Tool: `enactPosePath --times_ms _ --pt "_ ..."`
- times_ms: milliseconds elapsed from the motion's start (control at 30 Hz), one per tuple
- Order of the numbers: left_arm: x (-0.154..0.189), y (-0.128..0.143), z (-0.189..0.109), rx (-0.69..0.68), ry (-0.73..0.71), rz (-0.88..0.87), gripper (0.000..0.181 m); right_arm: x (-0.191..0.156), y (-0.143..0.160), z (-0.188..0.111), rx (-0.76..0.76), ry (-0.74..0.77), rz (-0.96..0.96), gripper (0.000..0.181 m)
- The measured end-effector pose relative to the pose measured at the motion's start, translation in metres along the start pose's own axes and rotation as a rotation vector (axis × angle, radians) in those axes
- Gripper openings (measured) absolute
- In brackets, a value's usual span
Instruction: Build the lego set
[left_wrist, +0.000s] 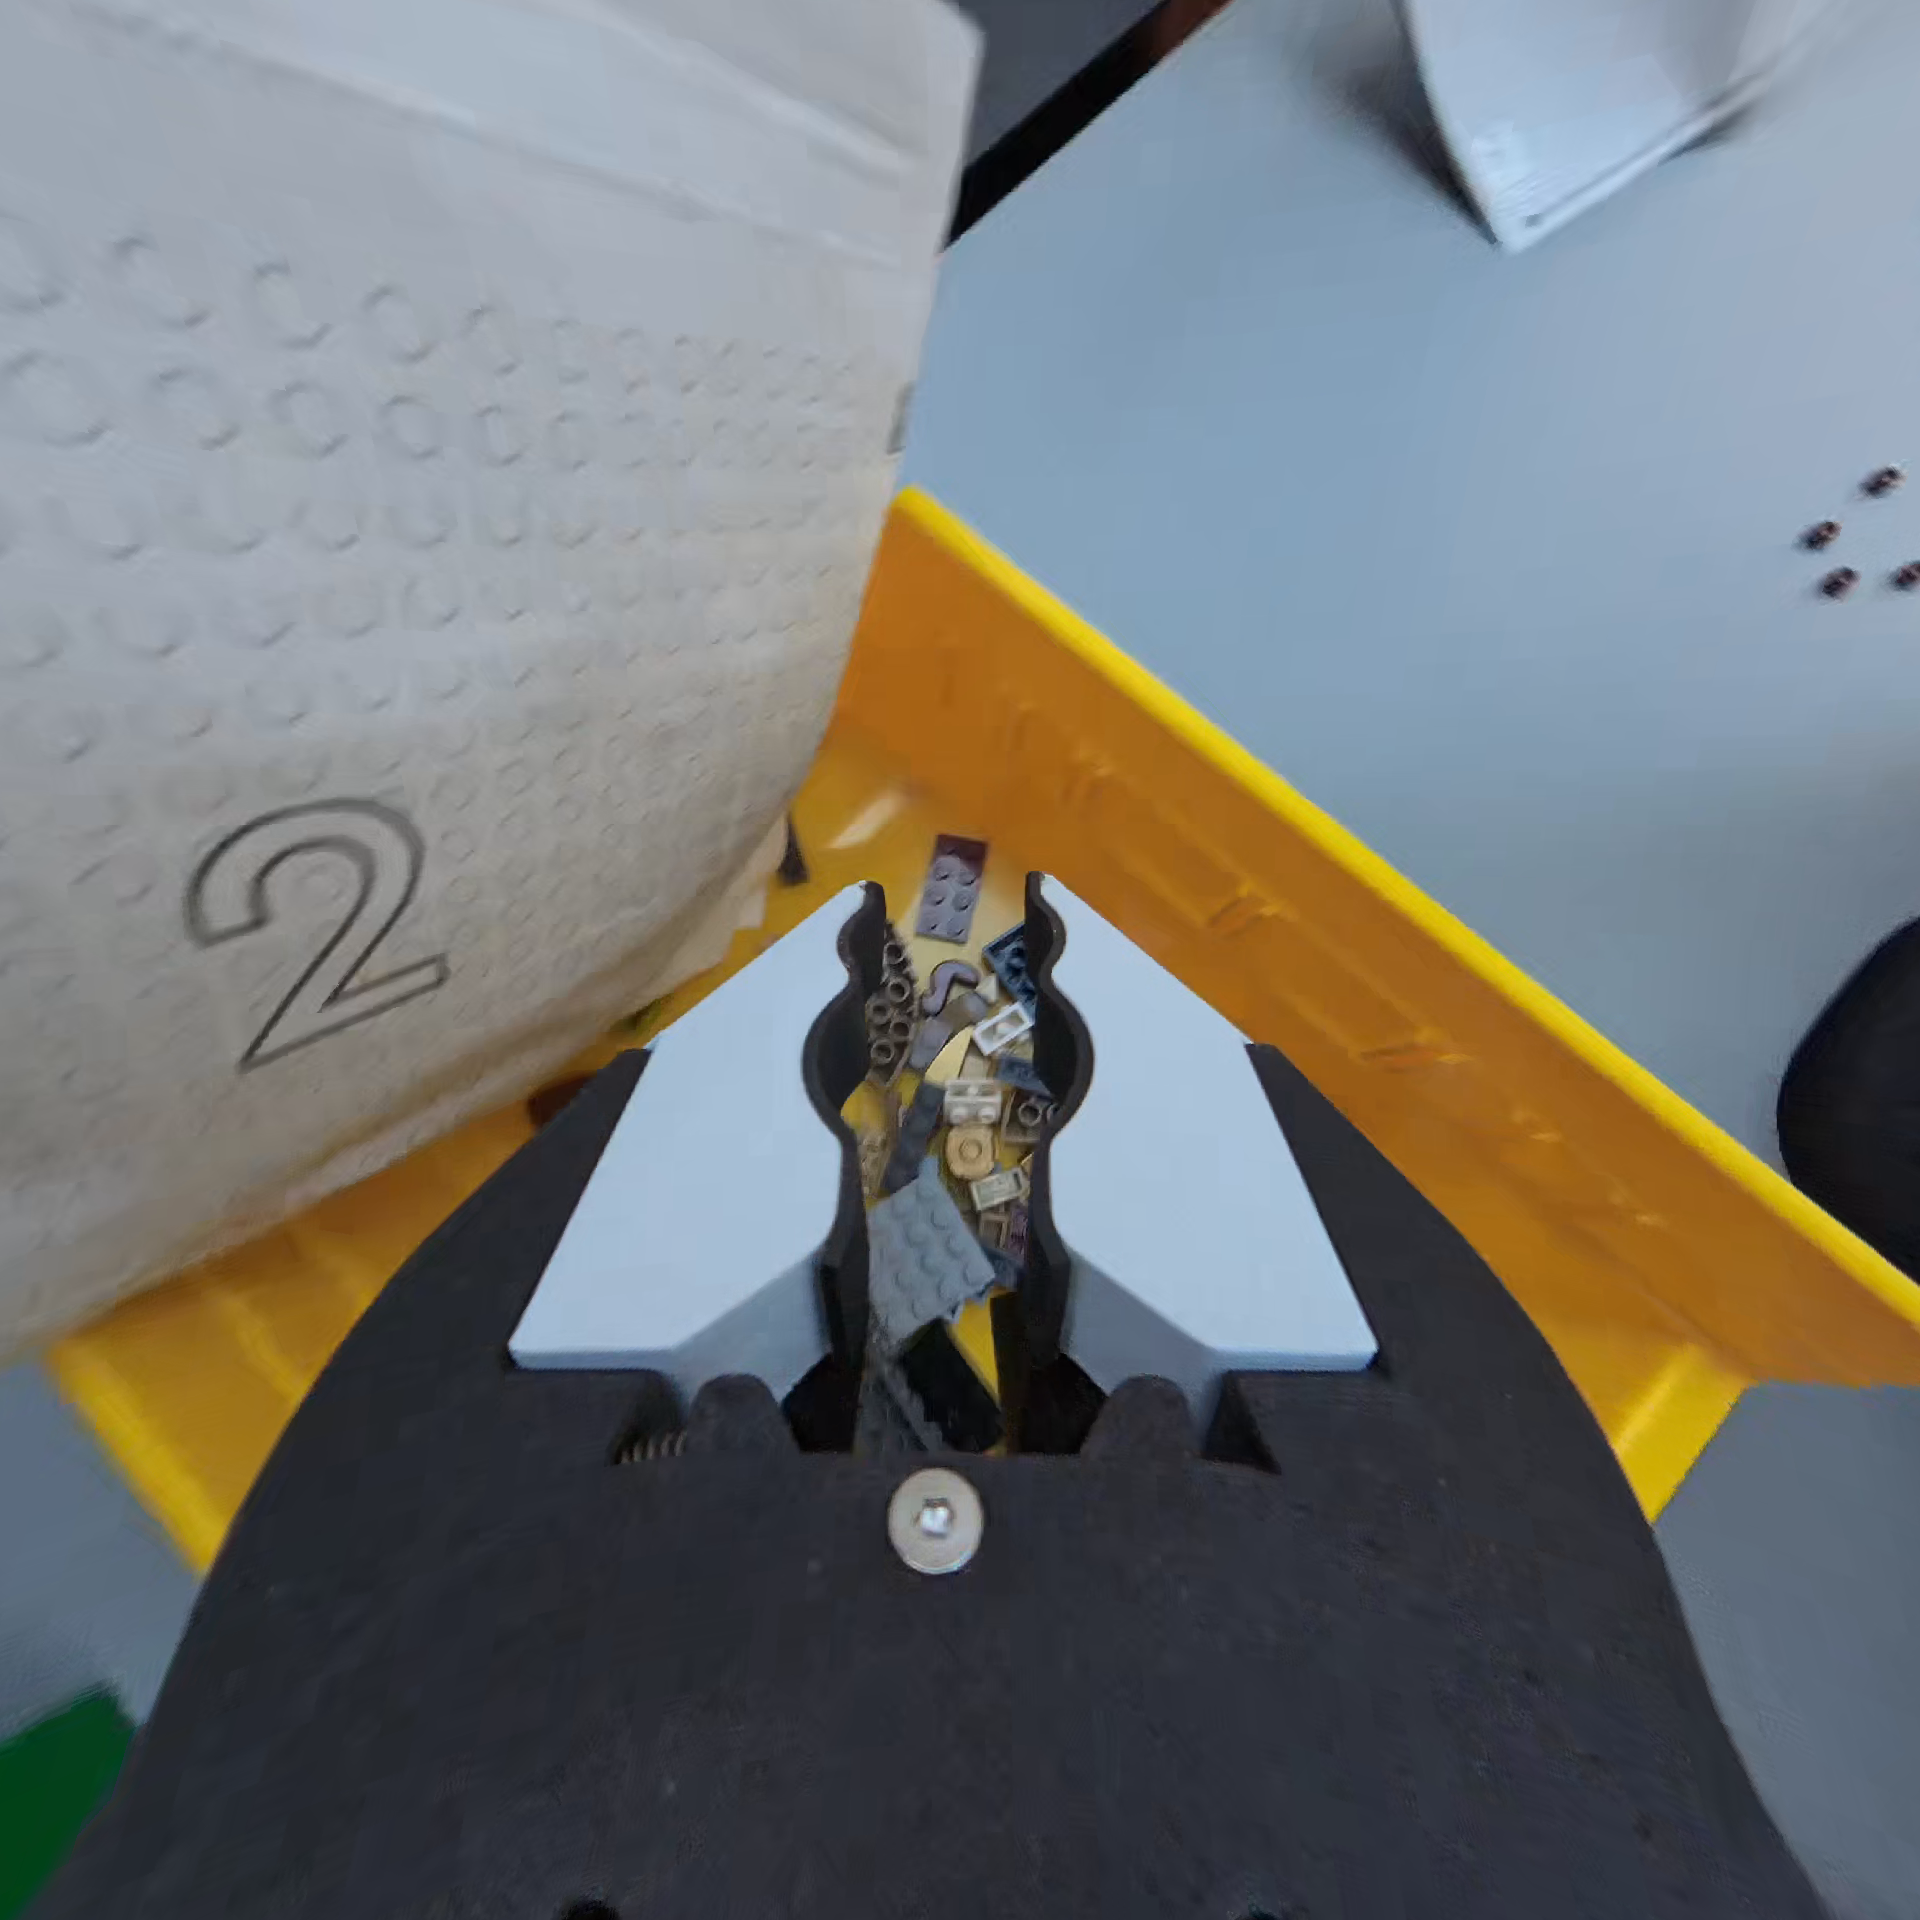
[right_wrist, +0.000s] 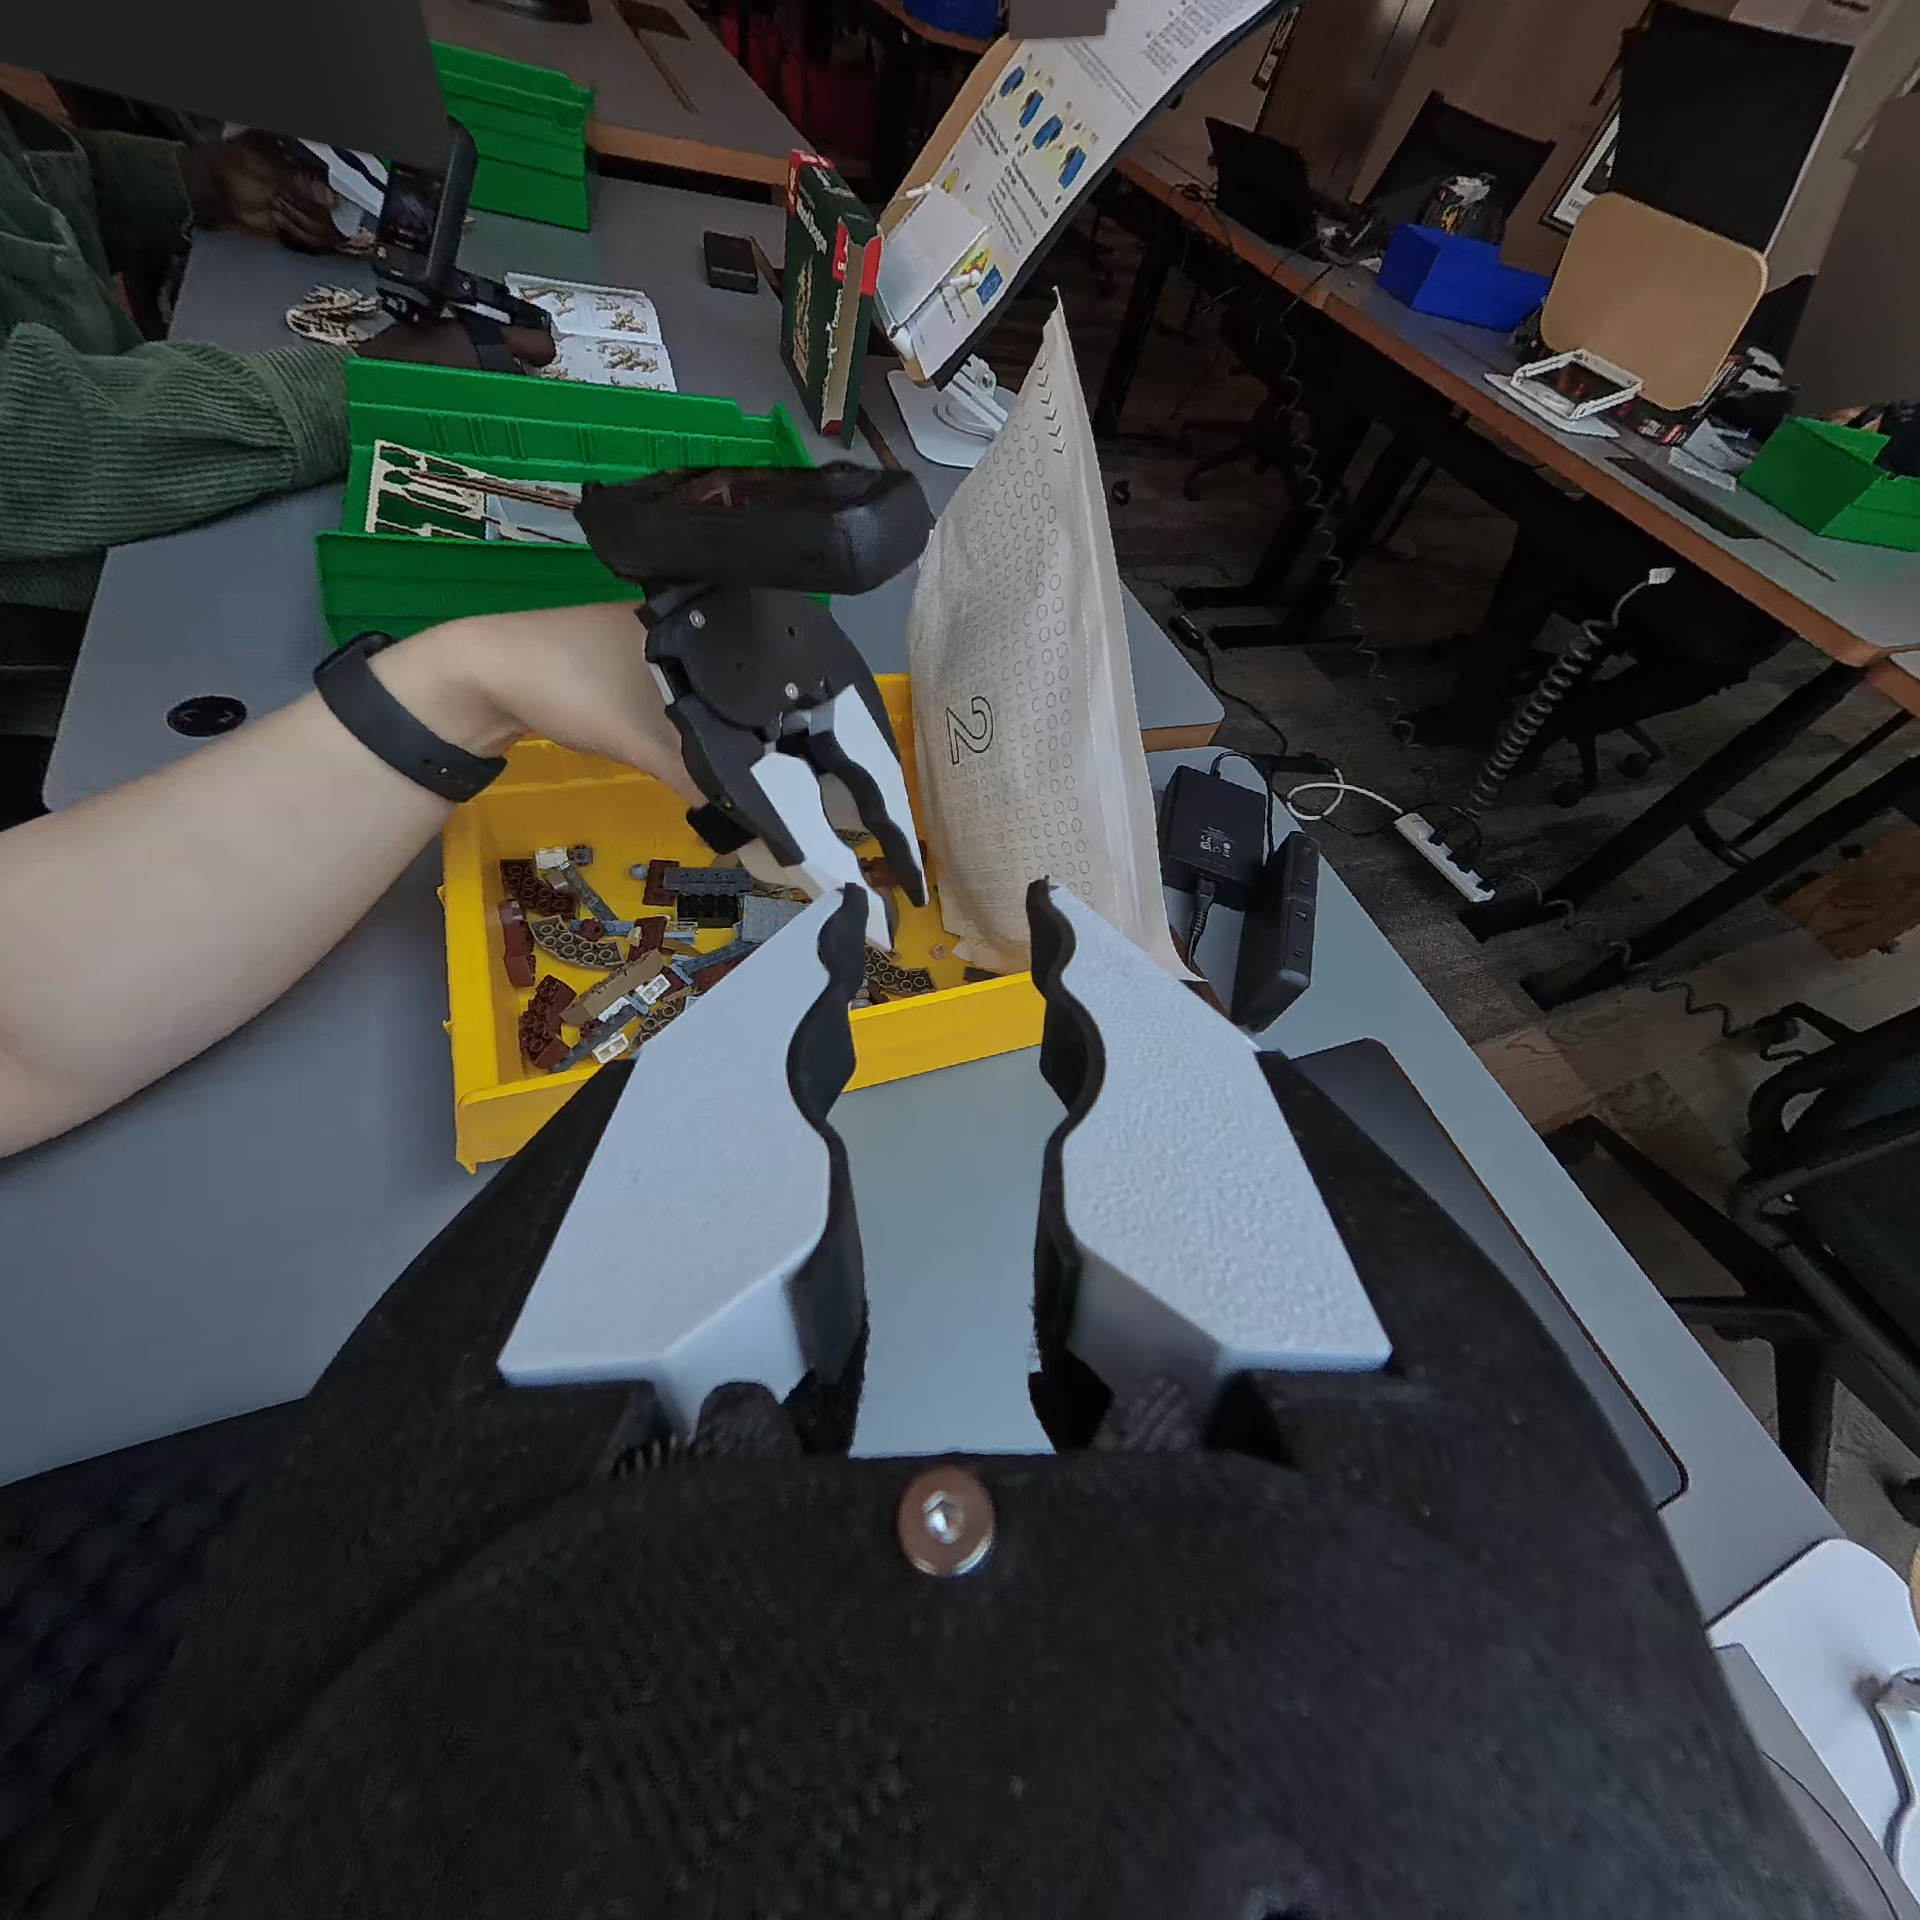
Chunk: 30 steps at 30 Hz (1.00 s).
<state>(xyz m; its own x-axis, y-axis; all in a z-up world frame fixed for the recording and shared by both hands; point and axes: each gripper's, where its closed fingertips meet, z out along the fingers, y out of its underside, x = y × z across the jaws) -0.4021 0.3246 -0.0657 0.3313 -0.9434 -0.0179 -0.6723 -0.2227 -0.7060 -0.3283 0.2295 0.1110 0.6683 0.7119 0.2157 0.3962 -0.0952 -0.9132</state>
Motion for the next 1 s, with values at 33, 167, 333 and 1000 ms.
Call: enactPosePath --times_ms 33,167,333,1000 --pt "0.005 0.003 0.008 -0.024 0.029 0.054 0.028 0.002 -0.001 -0.004 0.008 0.008 0.004 0.031" --pt "-0.004 0.026 0.031 -0.206 -0.019 0.215 0.032 0.01 -0.007 -0.017 0.056 0.034 0.021 0.031" --pt "-0.01 0.024 0.05 -0.21 -0.009 0.214 0.031 0.009 -0.011 -0.027 0.082 0.039 0.019 0.031" --pt "-0.02 0.042 0.077 -0.343 -0.051 0.26 0.014 0.021 -0.018 -0.066 0.151 0.132 -0.011 0.031"
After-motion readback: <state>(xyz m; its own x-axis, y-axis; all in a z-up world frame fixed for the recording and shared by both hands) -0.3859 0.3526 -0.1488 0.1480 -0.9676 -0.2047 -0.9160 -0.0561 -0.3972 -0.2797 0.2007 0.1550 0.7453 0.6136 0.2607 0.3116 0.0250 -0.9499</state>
